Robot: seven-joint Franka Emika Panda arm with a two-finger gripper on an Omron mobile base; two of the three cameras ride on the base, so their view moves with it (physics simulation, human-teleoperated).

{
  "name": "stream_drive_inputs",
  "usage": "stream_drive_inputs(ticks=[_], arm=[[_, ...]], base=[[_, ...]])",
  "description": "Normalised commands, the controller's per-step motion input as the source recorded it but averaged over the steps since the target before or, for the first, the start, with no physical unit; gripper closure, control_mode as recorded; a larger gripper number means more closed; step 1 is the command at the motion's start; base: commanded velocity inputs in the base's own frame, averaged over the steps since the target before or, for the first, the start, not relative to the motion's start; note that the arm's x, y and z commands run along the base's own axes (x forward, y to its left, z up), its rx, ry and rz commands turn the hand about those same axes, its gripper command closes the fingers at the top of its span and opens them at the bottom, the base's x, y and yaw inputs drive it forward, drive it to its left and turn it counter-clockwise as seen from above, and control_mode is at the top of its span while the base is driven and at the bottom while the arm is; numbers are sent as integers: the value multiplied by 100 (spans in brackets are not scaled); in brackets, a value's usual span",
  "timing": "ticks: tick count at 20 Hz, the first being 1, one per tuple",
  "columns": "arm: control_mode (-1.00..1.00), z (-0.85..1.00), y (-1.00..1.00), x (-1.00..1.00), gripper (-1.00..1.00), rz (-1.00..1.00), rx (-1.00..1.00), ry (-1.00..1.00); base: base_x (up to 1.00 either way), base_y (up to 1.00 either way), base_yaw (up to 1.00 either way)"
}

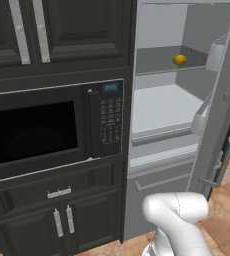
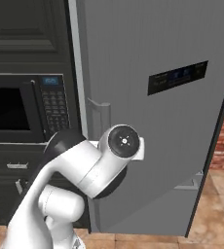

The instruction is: Retrieve a lemon from the fridge and place it on the cutting board with the fish.

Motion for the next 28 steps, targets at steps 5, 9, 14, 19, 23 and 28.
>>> stream_drive_inputs(ticks=[5,9,14,19,23,28], arm=[[-100,33,0,-46,-100,-22,-13,6],[-100,37,23,-47,-100,-28,-21,10],[-100,19,43,-33,-100,-25,-30,16],[-100,3,90,5,-100,-3,-51,35],[-100,0,43,47,-100,0,-44,58],[-100,-2,22,60,-100,0,-35,57]], base=[[0,0,0],[0,0,0],[0,0,0],[0,0,0],[0,0,0],[0,0,0]])
